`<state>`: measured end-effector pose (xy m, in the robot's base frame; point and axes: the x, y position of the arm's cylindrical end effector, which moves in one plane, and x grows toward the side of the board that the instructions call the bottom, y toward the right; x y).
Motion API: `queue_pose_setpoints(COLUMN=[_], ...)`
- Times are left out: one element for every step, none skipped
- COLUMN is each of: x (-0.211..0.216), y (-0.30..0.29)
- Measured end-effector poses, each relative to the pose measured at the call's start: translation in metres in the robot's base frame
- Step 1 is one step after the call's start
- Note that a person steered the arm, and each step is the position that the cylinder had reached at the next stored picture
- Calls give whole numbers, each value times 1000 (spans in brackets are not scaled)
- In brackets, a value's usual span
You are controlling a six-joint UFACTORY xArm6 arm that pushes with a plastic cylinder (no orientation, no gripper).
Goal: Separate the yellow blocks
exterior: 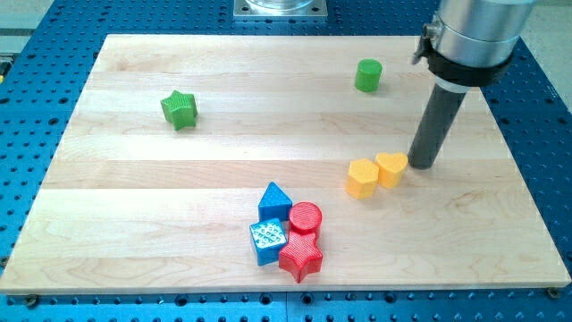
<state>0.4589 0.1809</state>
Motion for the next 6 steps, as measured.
queue_pose_setpoints(x=[-32, -12, 12, 45, 69, 74], y=[-20, -57, -59, -3, 56, 67])
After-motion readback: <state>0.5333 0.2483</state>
